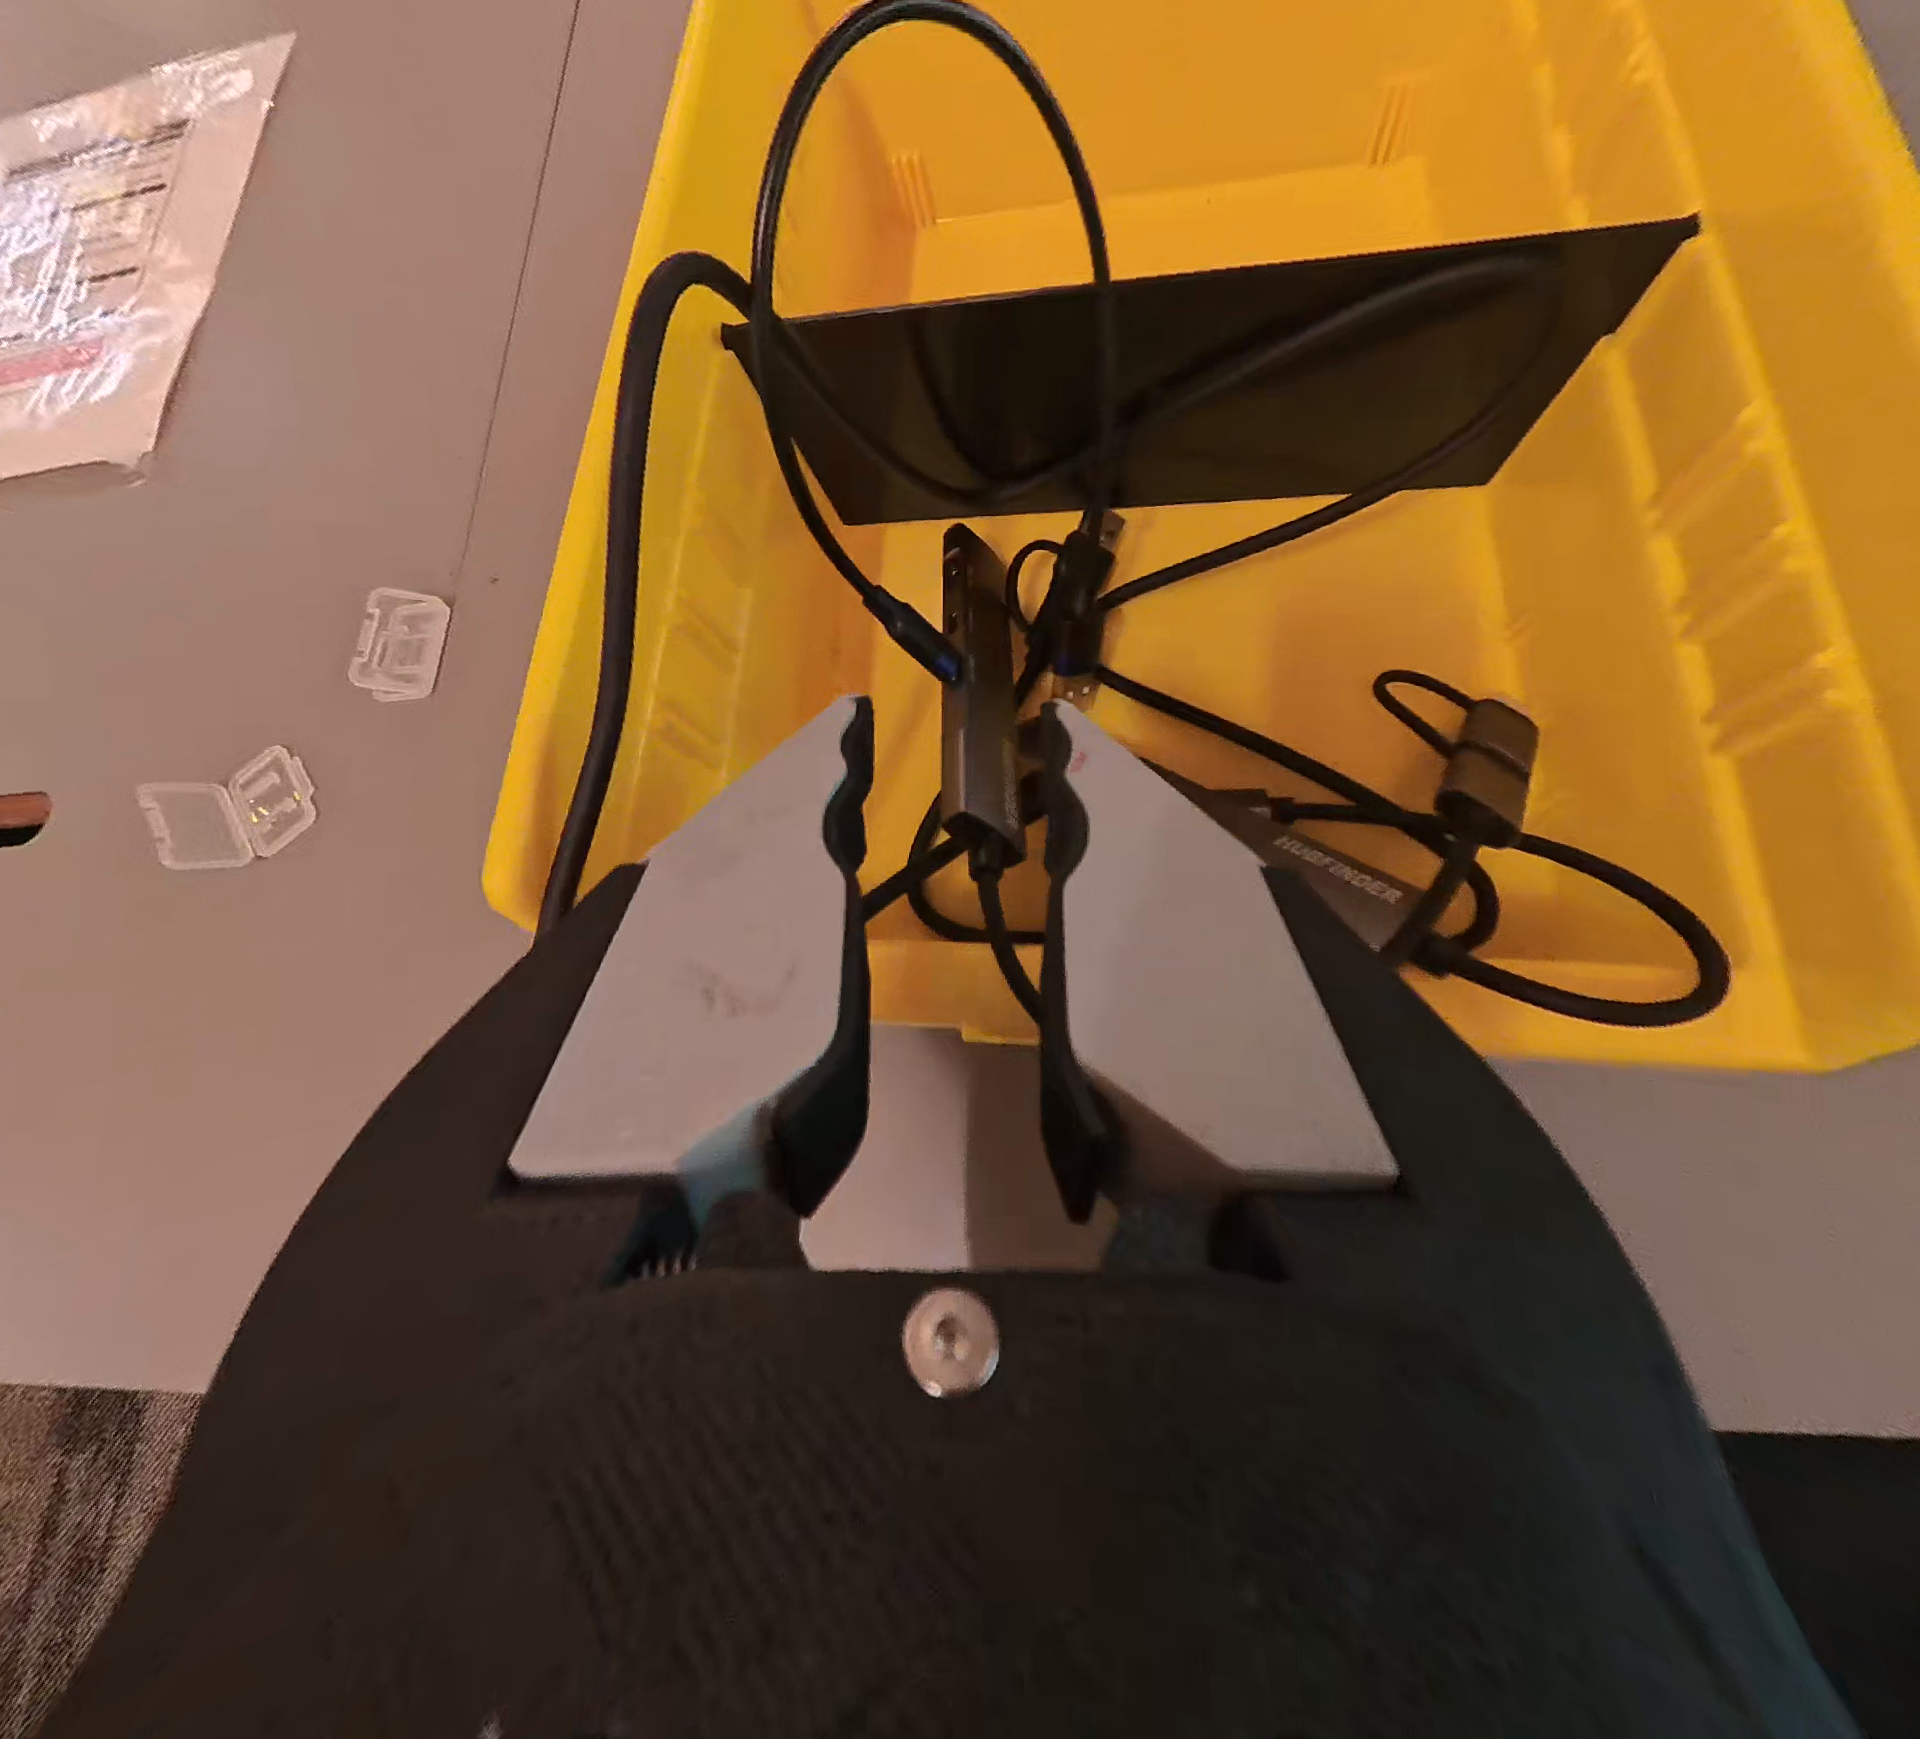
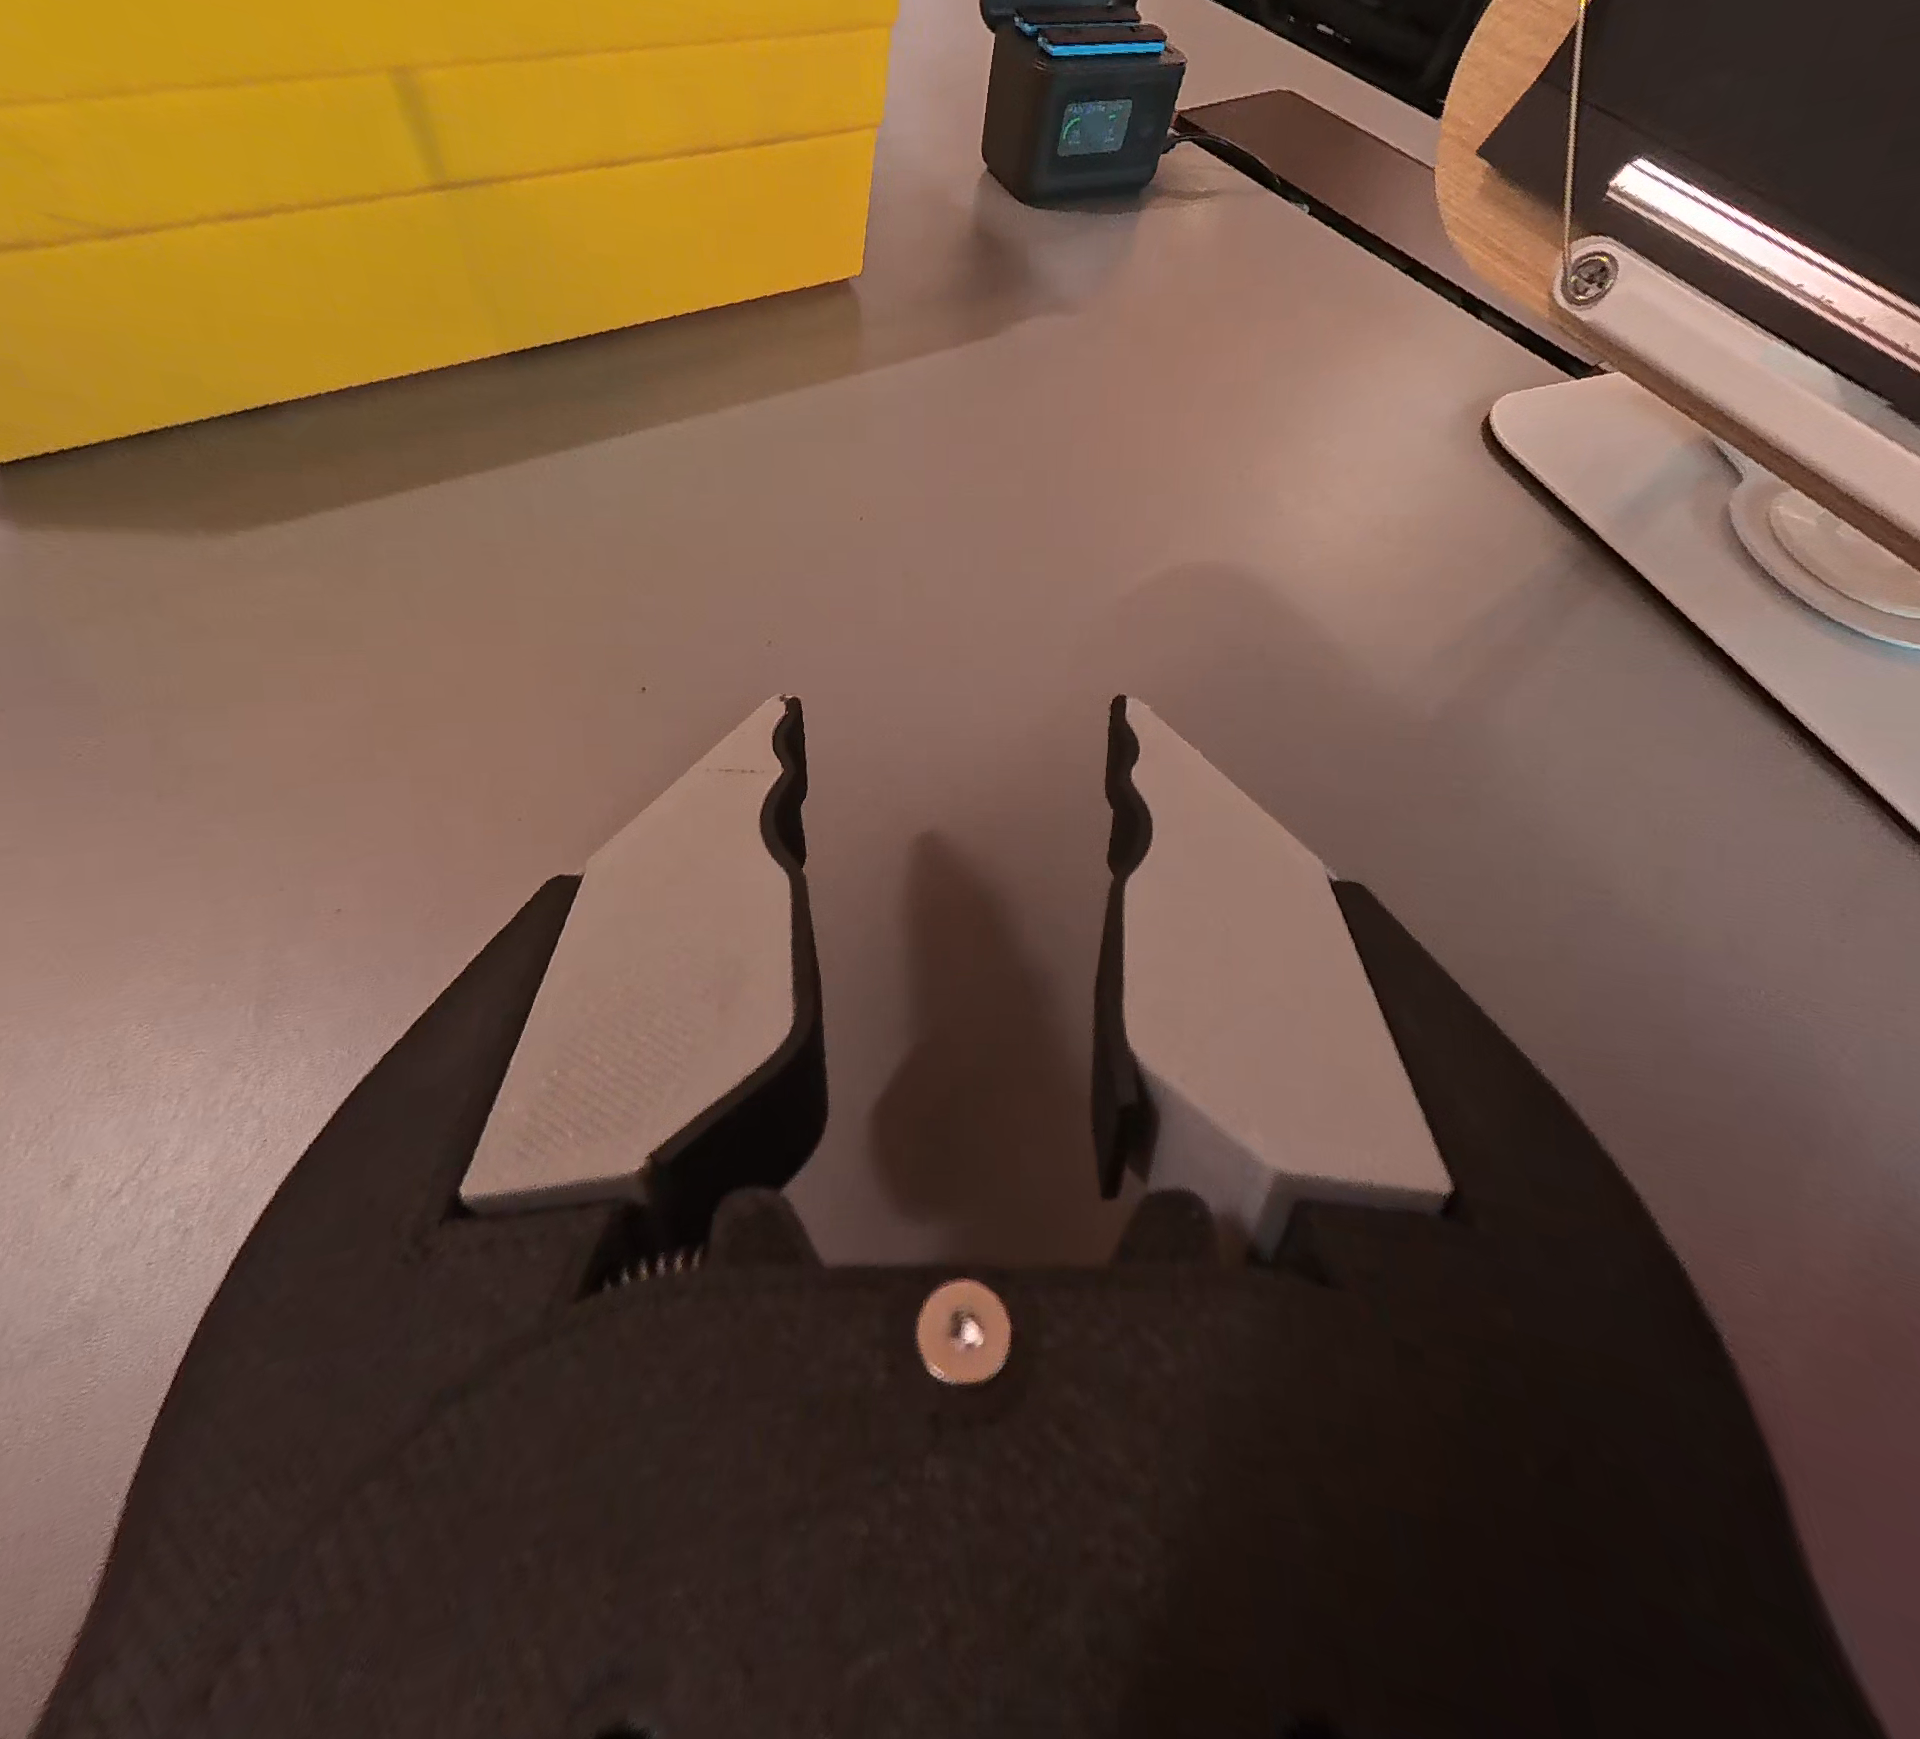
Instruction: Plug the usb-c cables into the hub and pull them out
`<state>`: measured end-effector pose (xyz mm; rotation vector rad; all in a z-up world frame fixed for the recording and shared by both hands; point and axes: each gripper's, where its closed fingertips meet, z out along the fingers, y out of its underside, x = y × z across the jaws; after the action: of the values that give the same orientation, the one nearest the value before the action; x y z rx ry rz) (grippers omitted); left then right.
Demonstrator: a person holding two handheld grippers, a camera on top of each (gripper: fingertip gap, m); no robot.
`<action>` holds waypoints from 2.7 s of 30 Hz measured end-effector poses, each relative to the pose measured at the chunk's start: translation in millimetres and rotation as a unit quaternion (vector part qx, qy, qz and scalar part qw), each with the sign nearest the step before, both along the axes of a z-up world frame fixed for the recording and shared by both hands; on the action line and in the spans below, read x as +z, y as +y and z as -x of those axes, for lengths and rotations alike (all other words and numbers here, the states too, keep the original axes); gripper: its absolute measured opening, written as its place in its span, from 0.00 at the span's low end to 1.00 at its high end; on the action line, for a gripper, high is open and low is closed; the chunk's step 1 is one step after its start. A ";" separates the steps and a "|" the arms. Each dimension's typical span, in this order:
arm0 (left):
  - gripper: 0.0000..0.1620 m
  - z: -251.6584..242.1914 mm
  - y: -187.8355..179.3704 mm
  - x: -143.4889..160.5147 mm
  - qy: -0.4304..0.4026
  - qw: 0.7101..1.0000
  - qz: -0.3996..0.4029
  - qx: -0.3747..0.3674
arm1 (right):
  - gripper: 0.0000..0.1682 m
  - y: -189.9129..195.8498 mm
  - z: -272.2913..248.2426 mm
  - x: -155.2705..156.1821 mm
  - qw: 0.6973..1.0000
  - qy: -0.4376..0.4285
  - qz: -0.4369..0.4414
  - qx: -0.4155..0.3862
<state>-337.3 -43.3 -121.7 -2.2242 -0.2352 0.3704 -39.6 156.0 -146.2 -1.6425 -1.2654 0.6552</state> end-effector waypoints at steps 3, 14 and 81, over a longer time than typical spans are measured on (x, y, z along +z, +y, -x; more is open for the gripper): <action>0.16 -1.5 -1.2 -5.7 -0.012 1.000 0.008 -0.001 | 0.32 -1.4 -0.9 -0.1 1.000 -0.003 -0.006 0.000; 0.14 -3.5 -2.4 -17.1 -0.056 0.998 0.017 -0.010 | 0.31 -2.4 -0.9 -0.8 1.000 -0.006 -0.007 0.000; 0.21 -5.4 2.7 -8.1 -0.068 0.998 -0.010 -0.013 | 0.28 2.2 -3.3 -1.4 1.000 -0.011 -0.015 -0.013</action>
<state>-331.9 -40.6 -129.8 -2.2334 -0.2807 0.2014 -36.3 158.3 -147.6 -1.6429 -1.2614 0.6006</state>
